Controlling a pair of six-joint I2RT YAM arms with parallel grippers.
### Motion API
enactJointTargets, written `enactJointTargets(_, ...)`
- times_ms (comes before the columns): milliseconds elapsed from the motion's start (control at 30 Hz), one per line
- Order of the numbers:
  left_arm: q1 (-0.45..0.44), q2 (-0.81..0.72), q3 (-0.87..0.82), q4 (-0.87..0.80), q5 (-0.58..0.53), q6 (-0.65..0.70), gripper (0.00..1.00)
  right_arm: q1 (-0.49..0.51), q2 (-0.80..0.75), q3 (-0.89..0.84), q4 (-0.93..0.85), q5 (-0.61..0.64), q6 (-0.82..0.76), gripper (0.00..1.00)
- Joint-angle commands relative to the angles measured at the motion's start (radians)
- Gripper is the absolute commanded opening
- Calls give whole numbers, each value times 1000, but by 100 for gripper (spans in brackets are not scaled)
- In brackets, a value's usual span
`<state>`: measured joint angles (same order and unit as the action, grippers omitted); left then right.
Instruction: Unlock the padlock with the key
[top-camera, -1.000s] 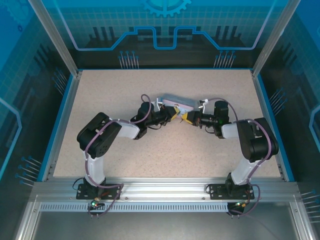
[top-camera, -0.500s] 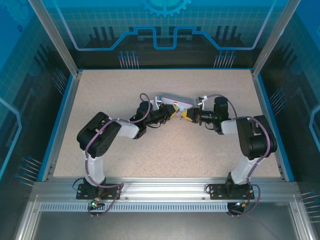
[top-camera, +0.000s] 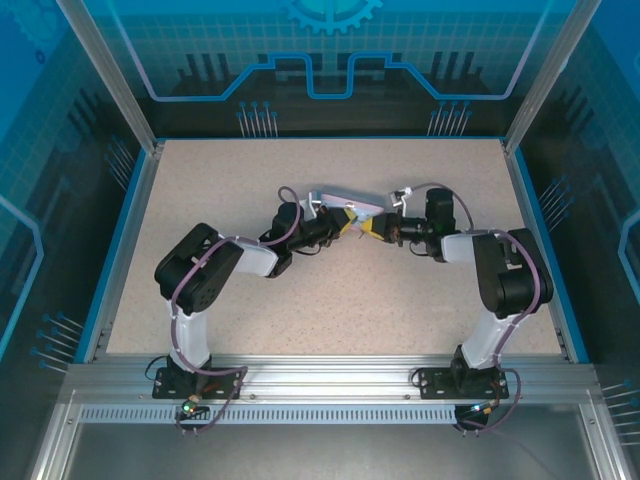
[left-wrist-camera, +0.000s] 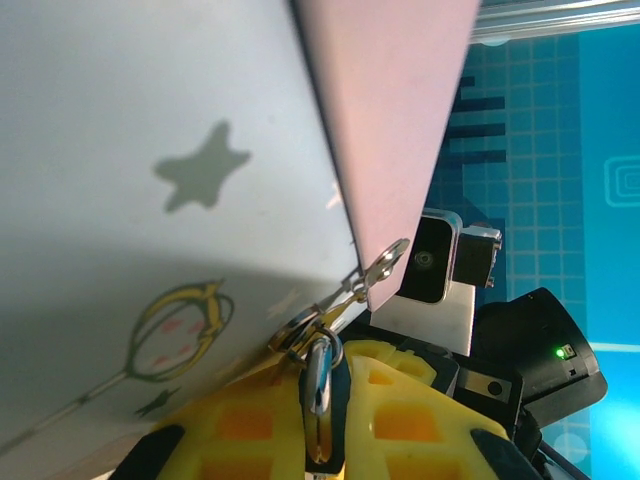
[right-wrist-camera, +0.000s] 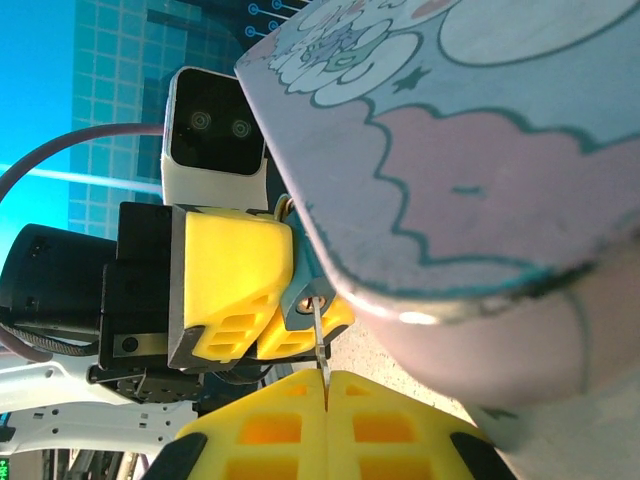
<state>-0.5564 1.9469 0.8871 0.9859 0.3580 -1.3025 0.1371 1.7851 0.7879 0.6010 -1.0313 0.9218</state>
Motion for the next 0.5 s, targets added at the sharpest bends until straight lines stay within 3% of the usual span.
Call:
enactJointTargets(0, -72, 7, 3, 56, 239, -2, 0, 10, 24, 85, 73, 64, -48, 0)
enactJointTargets(467, -71, 12, -5, 68, 243, -11, 0, -24, 13, 165, -41, 60, -83, 0)
